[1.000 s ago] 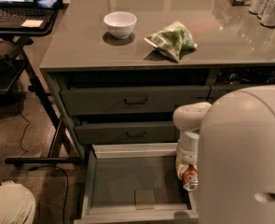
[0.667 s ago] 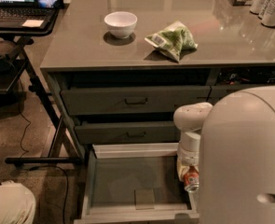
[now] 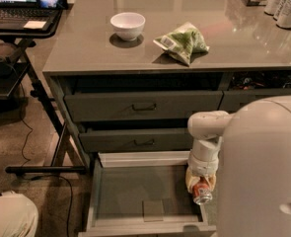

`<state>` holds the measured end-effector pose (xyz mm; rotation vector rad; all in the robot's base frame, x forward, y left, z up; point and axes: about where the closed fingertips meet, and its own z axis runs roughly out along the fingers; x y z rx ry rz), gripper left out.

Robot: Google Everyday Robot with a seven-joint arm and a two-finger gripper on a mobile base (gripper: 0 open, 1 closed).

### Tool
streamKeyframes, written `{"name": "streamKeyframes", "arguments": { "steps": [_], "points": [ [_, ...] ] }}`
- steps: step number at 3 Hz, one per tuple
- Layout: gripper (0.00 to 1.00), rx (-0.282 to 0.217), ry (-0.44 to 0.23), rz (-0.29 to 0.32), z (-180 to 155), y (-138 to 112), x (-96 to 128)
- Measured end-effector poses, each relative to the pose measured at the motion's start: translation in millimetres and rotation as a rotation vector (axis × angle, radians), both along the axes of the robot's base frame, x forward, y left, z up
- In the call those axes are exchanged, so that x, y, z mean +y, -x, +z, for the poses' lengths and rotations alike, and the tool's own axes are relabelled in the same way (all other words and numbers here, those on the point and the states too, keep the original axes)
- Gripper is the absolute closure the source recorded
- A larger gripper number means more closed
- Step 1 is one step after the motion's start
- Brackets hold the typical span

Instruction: Pick coke can from bottom drawer and place on counter

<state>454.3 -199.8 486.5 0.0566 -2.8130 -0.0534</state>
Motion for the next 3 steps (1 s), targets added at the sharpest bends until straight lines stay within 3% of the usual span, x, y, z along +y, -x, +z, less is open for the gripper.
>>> {"name": "streamKeyframes", "arguments": {
  "steps": [1, 2, 3],
  "points": [
    [1.0, -0.081, -0.143, 0.086, 13, 24, 3],
    [1.0, -0.219, -0.261, 0.21, 57, 79, 12],
    [1.0, -0.369, -0.331, 0.289, 117, 117, 26]
  ]
}}
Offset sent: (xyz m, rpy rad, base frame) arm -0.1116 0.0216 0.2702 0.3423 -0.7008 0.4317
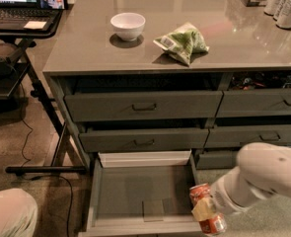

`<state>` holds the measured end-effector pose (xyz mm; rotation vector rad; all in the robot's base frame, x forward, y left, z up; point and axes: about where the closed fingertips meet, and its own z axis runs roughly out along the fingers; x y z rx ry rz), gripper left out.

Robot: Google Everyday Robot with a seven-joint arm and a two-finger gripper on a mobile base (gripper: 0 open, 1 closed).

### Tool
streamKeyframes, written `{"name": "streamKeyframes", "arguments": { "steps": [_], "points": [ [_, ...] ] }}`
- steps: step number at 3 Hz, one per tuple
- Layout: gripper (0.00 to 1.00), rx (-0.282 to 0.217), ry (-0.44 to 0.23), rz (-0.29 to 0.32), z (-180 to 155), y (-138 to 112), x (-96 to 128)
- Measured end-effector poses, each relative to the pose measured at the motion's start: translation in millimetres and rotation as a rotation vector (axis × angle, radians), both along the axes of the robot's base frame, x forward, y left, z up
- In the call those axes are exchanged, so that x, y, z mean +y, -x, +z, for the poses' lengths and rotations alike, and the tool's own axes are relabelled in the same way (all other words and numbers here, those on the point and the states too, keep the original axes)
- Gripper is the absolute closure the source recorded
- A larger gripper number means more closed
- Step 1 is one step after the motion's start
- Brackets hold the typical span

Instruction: Pick coke can from bottom drawer and place on counter

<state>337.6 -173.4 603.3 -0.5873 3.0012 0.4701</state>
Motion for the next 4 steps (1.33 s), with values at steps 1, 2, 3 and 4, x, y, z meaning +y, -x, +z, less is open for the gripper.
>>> {"name": "streamKeyframes", "arguments": {
  "steps": [1, 2, 3, 4],
  "points": [
    [1.0, -0.093, 0.008, 0.018, 33, 5, -9],
    [1.0, -0.094, 0.01, 0.019, 33, 5, -9],
    [1.0, -0.16, -0.006, 0.034, 50, -13, -3],
    [1.0, -0.29, -0.012, 0.133, 89, -38, 35]
  ]
}}
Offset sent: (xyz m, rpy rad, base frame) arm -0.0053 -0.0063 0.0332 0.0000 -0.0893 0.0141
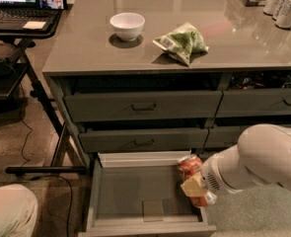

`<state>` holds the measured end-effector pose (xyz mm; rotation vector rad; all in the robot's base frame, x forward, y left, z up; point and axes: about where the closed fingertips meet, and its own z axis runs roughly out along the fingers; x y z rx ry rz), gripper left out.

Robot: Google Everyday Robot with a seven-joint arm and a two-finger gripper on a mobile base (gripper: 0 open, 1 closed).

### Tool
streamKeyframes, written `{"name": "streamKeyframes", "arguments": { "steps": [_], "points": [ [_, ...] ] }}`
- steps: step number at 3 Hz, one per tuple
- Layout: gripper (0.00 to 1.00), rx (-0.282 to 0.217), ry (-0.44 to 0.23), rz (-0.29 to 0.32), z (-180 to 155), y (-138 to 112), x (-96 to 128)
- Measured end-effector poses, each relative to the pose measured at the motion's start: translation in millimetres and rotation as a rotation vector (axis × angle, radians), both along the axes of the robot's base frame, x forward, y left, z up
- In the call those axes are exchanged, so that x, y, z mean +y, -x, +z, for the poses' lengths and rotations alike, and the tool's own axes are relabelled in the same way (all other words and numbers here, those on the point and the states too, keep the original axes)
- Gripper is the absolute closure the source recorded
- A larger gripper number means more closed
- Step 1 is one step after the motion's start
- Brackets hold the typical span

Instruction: Pick coke can from bottom drawer and place on counter

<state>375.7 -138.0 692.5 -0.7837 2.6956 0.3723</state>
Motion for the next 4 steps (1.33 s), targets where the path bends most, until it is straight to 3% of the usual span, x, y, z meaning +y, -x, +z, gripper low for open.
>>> {"name": "streamKeyframes", "arguments": {
  "steps": [2, 4],
  "points": [
    [1.0, -0.244, 0.031, 0.24, 88, -48, 120],
    [1.0, -0.267, 0.028, 0.23, 90, -53, 119]
  ]
}}
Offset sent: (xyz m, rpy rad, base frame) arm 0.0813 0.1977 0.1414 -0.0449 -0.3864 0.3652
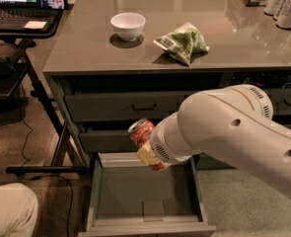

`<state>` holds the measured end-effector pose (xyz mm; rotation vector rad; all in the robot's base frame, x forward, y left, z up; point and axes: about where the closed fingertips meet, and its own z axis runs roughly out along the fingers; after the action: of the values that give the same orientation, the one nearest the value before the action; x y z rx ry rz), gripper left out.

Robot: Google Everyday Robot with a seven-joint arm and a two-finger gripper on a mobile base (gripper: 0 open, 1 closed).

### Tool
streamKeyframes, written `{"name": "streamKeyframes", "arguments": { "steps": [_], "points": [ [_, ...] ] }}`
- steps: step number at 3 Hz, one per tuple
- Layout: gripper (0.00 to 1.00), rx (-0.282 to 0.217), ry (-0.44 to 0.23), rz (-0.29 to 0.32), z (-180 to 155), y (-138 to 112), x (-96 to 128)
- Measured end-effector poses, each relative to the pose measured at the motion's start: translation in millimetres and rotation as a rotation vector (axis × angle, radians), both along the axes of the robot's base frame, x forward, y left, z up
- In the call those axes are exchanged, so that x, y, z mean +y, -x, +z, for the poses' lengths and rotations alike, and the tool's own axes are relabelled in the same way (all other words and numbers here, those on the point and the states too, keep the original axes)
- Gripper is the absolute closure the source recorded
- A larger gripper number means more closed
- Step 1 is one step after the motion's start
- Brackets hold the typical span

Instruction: Pick coke can from bottom drawer and place on counter

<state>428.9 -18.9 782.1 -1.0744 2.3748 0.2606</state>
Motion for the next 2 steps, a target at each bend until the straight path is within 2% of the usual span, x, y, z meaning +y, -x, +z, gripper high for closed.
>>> {"name": "streamKeyframes", "arguments": {
  "steps": [1, 2],
  "points": [
    [1.0, -0.076, -0.015, 0.014, 9, -36, 4],
    [1.0, -0.162, -0.025, 0.043, 26, -91, 10]
  ]
}}
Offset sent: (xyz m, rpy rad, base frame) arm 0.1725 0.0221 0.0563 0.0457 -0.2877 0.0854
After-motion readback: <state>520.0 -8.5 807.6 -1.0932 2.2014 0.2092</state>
